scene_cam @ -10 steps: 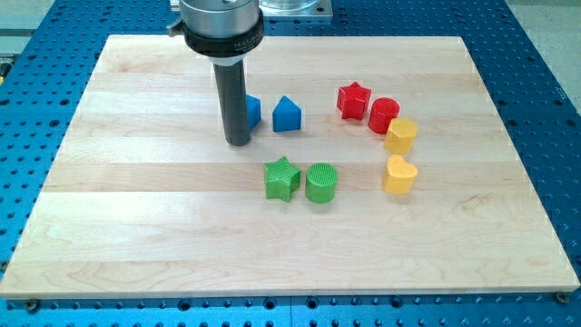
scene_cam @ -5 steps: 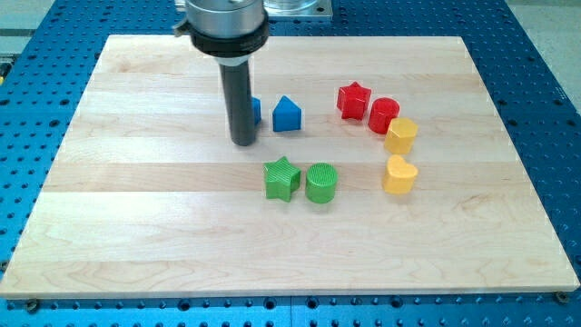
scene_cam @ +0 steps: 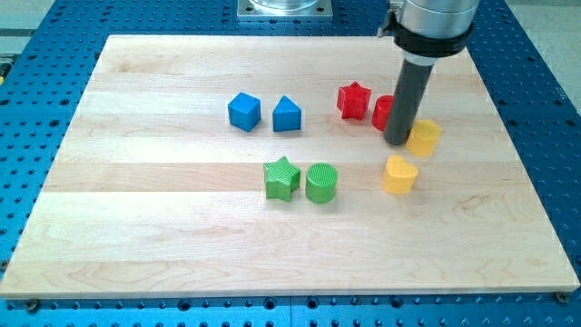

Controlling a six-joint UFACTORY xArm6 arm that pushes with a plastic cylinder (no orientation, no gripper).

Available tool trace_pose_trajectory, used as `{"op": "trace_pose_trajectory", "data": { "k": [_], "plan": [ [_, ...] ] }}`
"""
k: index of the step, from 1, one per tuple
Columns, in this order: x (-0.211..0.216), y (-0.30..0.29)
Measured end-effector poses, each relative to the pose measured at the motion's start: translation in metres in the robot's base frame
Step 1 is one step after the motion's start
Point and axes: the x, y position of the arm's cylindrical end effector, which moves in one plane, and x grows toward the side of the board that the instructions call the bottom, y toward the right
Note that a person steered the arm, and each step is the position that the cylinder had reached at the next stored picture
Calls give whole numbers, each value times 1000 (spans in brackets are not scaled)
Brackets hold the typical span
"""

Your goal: Move the hexagon into the heart

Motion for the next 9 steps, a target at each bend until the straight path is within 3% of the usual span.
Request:
{"op": "trace_pose_trajectory", "data": {
  "k": [2, 4, 7, 9],
  "plan": [
    [-5, 87],
    [-8, 97],
    [26, 103],
    [42, 149]
  ]
}}
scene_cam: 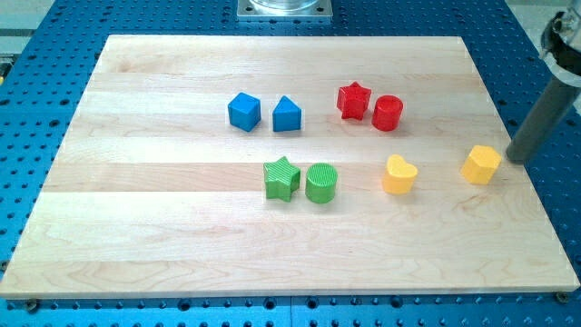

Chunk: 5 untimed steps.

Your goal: Move the hexagon into the heart

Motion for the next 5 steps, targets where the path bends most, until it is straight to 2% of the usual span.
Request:
{"op": "trace_pose_trajectory", "data": {
  "k": [1, 3, 4, 5],
  "plan": [
    [4, -15],
    [4, -92],
    [4, -87],
    [4, -47]
  ]
}}
